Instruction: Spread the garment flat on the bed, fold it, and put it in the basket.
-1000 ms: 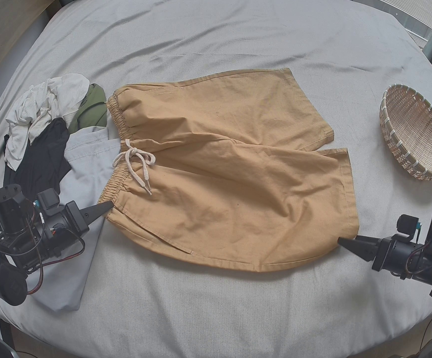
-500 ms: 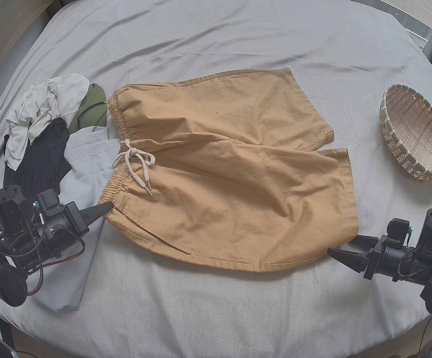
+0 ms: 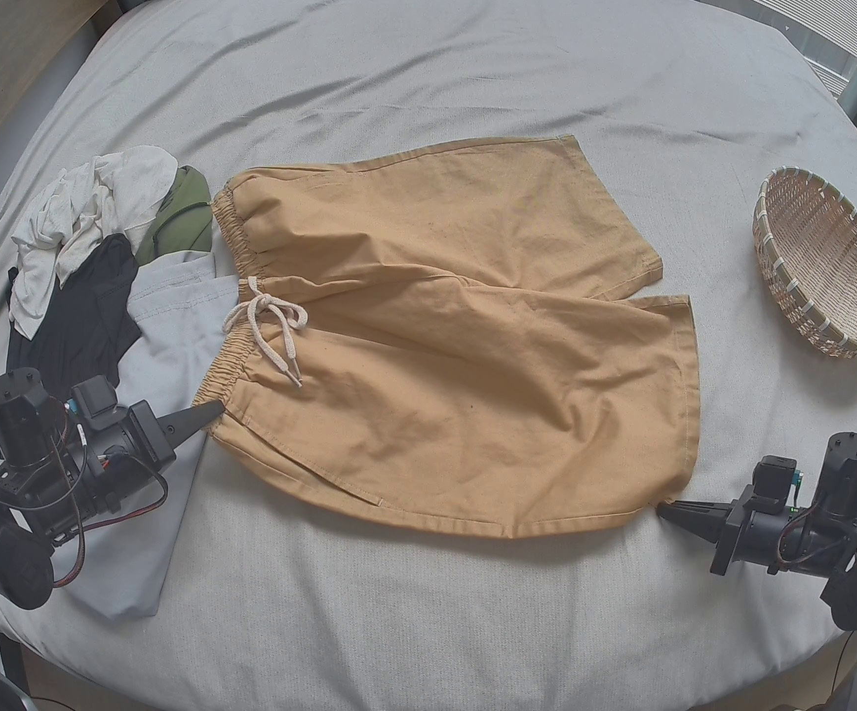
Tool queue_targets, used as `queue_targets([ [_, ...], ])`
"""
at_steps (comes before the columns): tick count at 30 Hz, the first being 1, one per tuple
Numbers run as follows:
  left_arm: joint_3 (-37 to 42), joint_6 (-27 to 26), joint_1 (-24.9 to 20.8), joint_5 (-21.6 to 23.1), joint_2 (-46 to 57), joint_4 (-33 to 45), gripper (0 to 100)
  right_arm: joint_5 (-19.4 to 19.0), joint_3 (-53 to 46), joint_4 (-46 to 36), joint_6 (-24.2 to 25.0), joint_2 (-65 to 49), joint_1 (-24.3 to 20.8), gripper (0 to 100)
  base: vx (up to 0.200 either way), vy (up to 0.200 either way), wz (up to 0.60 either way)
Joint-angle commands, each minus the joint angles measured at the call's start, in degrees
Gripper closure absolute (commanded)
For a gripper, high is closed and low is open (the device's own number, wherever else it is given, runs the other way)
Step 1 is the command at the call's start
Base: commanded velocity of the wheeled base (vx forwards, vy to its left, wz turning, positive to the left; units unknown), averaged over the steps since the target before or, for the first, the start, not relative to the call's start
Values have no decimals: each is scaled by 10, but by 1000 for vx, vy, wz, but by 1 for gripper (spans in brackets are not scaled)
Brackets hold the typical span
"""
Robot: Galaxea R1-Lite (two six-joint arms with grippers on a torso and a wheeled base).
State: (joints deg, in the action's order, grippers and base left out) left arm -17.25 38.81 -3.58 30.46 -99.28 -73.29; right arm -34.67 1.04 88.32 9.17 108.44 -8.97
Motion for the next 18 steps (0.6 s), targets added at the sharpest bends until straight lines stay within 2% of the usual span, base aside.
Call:
queue_targets([
  [1, 0, 0, 0, 0, -1, 0, 100, 0, -10, -1, 1, -20, 5, 100, 0, 0, 0],
  [5, 1, 0, 0, 0, 0, 0, 100, 0, -10, -11, 14, -56, 7, 100, 0, 0, 0],
  [7, 4, 0, 1, 0, 1, 0, 100, 1, -10, -39, 30, -82, 7, 100, 0, 0, 0],
  [9, 7, -1, 2, 0, 2, -1, 100, 0, -10, -103, 39, -135, 5, 100, 0, 0, 0],
  [14, 8, -1, 2, 0, 1, -1, 100, 4, -10, -218, 34, -189, 6, 100, 0, 0, 0],
  [18, 10, -1, 1, 0, 2, -1, 100, 13, -10, -239, 37, -184, 7, 100, 0, 0, 0],
])
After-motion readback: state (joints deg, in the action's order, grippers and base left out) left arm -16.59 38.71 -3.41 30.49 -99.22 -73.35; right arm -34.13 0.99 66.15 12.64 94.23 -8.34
